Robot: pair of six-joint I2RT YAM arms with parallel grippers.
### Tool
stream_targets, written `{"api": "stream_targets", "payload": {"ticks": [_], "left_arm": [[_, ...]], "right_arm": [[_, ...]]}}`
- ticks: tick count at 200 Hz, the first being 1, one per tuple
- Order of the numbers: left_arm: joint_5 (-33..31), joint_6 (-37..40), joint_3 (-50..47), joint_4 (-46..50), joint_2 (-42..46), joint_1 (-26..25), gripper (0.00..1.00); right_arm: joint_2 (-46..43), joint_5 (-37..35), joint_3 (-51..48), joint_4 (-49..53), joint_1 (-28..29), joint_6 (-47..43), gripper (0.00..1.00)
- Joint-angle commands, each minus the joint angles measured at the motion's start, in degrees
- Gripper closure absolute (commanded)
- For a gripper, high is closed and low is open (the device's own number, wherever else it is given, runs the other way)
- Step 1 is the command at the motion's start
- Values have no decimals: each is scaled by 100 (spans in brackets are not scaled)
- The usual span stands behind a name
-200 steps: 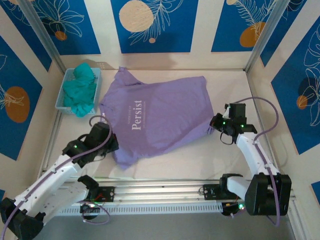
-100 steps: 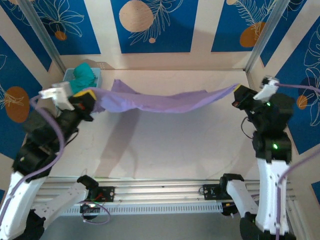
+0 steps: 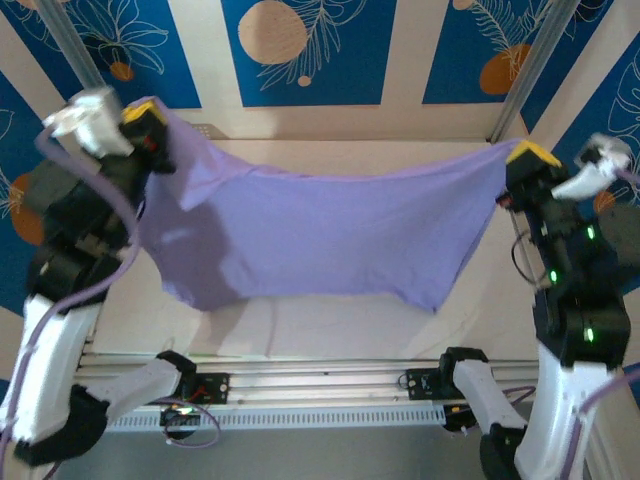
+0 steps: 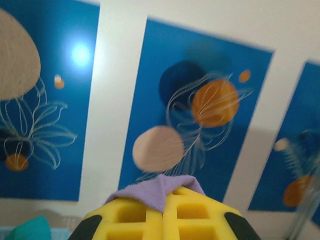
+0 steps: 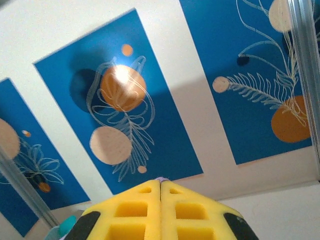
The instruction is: Fold the inside-out t-shirt
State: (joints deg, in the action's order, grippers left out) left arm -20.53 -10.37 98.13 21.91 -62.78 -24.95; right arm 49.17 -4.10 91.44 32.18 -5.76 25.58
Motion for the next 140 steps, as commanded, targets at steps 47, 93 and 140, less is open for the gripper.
{"api": "stream_targets", "payload": {"ticks": [47,93,140], "left_arm": [[907,-57,1446,-142,-2176,1109,100],[1057,-68,1630,-337,-2193,1176,100],[1684,-428,1288,-311,-1283,1175,100]], "right_arm": [[2267,-6,382,-1483,-52,-418,100],[2666,215,840,-1372,-63,-569,100],[2033,264,839,-1015,-184,-674,100]]}}
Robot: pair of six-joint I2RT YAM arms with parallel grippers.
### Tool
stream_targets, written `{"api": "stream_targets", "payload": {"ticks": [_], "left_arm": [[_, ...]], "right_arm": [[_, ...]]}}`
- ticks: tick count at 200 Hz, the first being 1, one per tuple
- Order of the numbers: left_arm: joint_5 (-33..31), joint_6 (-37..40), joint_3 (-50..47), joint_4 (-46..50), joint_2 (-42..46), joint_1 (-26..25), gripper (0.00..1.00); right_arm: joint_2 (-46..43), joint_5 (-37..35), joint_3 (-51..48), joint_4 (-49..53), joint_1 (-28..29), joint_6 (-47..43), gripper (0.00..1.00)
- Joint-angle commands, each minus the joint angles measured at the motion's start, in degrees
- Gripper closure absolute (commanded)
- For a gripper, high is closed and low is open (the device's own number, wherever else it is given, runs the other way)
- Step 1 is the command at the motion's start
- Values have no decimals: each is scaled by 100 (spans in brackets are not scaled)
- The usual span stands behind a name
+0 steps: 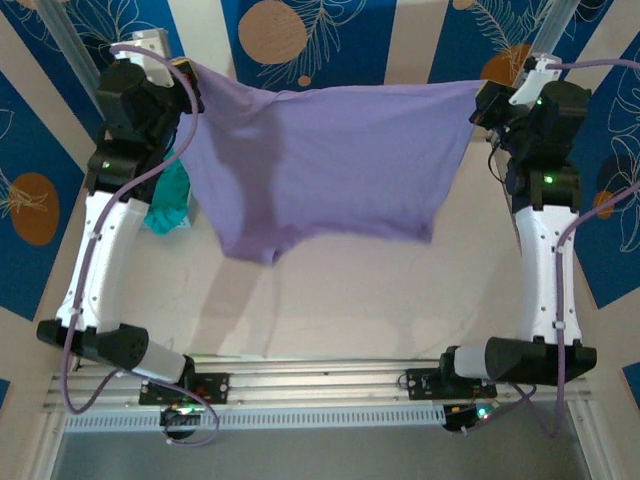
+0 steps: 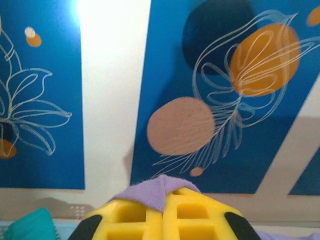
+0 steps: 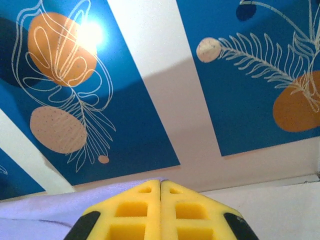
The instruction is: Fold the inside-out t-shirt
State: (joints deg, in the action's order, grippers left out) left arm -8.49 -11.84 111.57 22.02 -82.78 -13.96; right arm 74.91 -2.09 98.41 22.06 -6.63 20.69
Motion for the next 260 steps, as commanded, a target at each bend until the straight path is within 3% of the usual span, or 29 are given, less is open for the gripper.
{"api": "stream_targets", "payload": {"ticks": [1,54,82,114,174,212,238,260], "left_arm": [[502,-292,-74,-326,745,68,100],[1379,-1252,-1535,-1113,2622,67,100],[1567,-1426,-1491,-1132,3232,68,100],[1496,-1149,-964,-712,3194,65,100],[840,-467,362,140,1160,76,100],[808,-315,168,-278,-281,157,100],[829,-318,18,-795,-1550,307,100],[912,-361,715,-1000,-3196,401,100]], "right_arm": [[-571,61,138,7,-99,-182,100],[-2064,-26,-76,608,-149,-426,100],[-2663,-115,63,843,-151,-553,100],[-2754,-94,451,1045,-143,-623,100],[-1701,-113,764,1105,-145,-1036,100],[-620,-221,166,497,-80,-1257,100],[578,-395,-156,-207,84,-1308,100],[2130,-558,185,-635,246,-1309,100]]}}
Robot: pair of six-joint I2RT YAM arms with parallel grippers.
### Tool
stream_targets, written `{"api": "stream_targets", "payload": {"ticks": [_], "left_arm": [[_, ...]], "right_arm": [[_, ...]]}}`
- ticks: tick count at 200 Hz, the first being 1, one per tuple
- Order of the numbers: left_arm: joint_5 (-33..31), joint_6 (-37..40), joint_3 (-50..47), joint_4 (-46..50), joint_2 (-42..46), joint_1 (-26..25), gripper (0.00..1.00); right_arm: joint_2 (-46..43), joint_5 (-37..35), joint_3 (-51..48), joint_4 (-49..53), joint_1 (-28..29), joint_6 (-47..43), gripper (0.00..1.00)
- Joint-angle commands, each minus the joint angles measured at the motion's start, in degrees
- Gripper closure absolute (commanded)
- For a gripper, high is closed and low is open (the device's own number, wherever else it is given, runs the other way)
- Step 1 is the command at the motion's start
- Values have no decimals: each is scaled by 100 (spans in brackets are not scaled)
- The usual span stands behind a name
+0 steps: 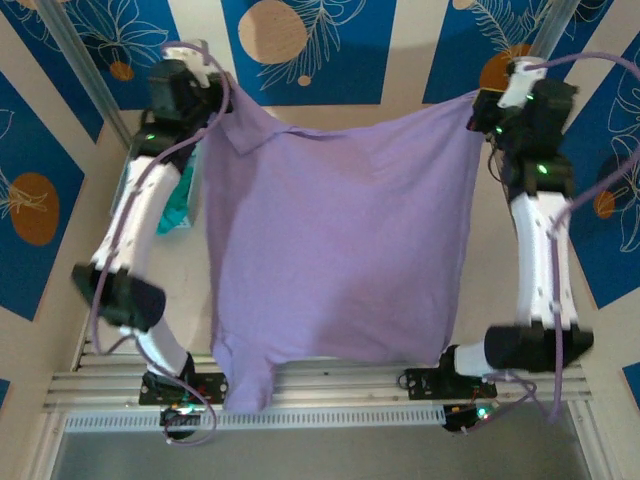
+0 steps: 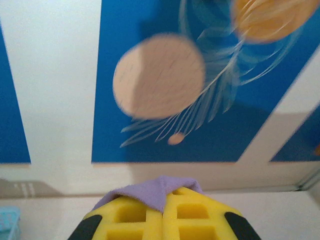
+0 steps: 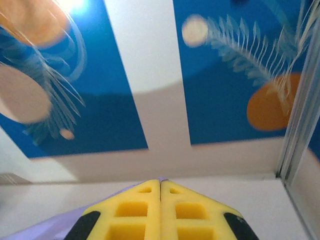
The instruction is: Fold the inside-out t-shirt
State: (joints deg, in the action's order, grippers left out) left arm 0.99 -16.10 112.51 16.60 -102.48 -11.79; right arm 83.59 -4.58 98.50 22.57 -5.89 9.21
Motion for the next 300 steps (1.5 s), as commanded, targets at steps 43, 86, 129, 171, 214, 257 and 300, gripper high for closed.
{"api": "stream_targets", "payload": {"ticks": [43,86,129,171,214,257,300], "left_arm": [[295,-347,5293,185,-5669,358,79],[361,-777,3175,-1088,-4718,425,39],[848,-1133,202,-1212,-2275,353,28],[1226,-1981,-3880,-2093,617,101,26],[799,-1906,-6468,-1091,2709,-253,27],[489,-1611,-7570,371,3846,-313,26],[455,-1772,-8082,1225,4554,-323,26]], "right_arm": [[5752,-417,4418,780,347,173,84],[7238,-422,6945,2221,426,184,54],[3914,-736,1650,569,627,-194,46],[1333,-752,-1713,1149,642,650,40],[-79,-493,-3821,1709,133,1590,43],[188,-308,-4370,1920,319,2000,46],[499,-292,-4567,1997,429,1986,46]]}}
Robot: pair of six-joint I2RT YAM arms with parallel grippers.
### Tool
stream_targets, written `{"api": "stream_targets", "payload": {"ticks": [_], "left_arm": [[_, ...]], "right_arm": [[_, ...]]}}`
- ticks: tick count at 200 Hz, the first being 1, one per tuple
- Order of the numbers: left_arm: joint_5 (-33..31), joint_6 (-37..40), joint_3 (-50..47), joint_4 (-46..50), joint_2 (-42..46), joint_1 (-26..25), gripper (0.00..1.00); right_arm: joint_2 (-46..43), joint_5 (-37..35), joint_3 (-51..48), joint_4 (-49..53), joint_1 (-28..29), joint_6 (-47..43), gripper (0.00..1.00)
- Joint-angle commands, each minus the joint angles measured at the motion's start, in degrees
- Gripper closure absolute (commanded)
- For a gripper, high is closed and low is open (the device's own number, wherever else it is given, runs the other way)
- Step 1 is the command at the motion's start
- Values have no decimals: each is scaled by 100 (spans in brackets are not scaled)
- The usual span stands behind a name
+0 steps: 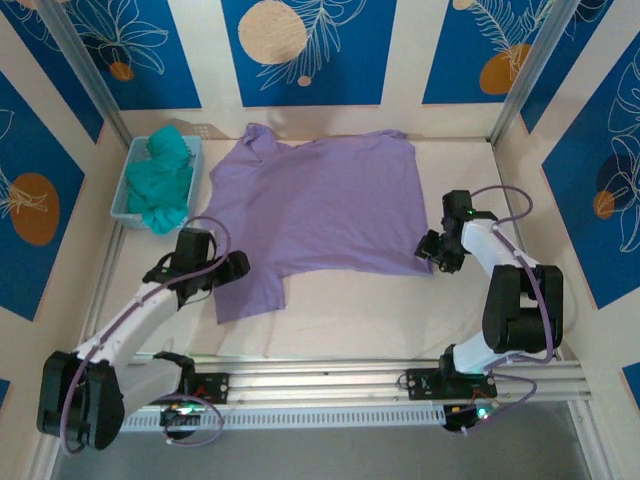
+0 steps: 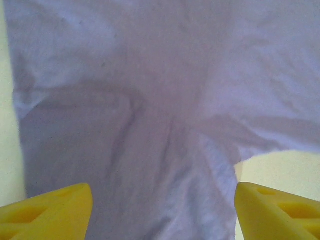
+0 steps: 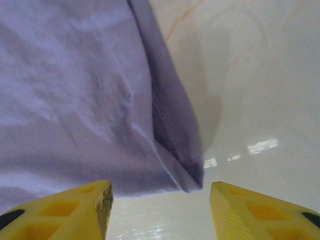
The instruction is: Fold the inside-out t-shirt
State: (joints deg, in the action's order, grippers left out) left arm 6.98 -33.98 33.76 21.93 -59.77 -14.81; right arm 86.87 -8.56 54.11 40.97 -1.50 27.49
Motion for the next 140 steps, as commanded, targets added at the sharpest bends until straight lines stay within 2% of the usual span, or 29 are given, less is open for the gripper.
{"api": "stream_targets", "payload": {"ticks": [1,45,106,140], "left_arm": [[-153,19,-214,704,291,-22,26],[-303,103,-216,1076,349,-22,25],[-295,0,-340,1136,285,-92,26],[-439,-148,-469,1204,370,-141,27]], "right_arm": [[176,99,-132,157,-18,155,46],[437,290,-209,12,-361,-14,51],[930,688,-115,-329,-514,-84,58],[886,770,-145,-467,-513,-120,78]]}}
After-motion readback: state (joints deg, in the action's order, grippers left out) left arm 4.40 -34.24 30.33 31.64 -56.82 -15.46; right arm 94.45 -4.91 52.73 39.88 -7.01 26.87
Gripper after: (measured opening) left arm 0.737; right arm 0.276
